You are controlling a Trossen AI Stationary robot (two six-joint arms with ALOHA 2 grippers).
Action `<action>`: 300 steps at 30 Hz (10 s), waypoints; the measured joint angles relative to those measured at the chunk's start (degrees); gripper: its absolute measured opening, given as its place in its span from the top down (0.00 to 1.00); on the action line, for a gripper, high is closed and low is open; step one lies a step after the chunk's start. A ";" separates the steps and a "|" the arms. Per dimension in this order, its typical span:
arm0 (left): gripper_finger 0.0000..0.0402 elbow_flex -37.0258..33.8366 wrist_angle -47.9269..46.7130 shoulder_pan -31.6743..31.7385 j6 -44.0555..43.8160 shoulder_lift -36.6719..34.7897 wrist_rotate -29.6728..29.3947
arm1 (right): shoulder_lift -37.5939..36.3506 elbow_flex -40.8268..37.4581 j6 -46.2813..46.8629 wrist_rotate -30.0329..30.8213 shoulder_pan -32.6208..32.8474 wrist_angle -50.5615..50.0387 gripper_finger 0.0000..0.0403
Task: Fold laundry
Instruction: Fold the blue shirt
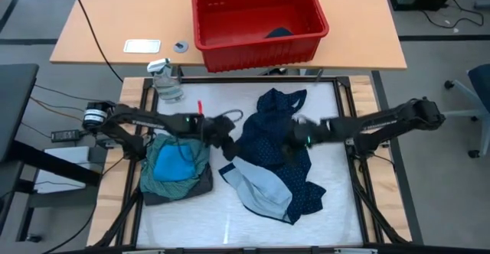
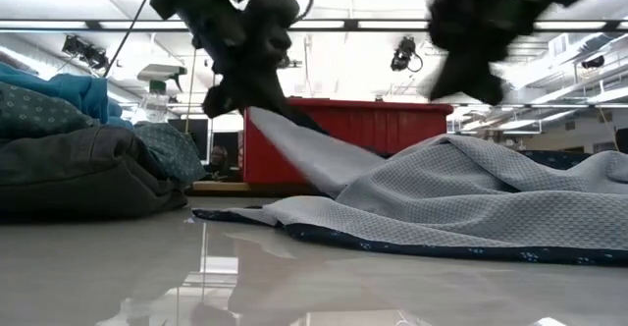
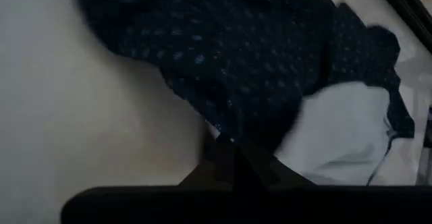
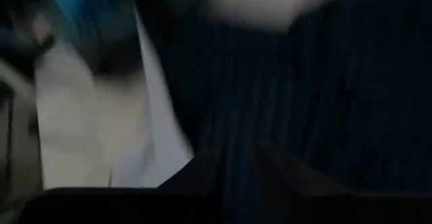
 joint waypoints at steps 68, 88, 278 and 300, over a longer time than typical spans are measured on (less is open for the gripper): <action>1.00 40.28 16.06 -25.15 39.80 -13.27 -17.53 | -19.15 52.99 -42.12 -49.63 -22.84 -12.89 0.99; 1.00 11.94 -43.22 -15.64 -46.86 -5.35 -28.70 | 25.38 35.51 -57.97 -14.17 -27.20 -12.52 0.89; 0.61 36.17 -28.77 25.70 60.88 22.98 21.27 | 10.81 -4.70 -0.43 -18.97 -19.55 -1.64 0.70; 0.61 23.54 -27.38 17.66 43.08 21.00 21.57 | 4.35 0.30 -7.76 -18.05 -40.69 -11.27 0.70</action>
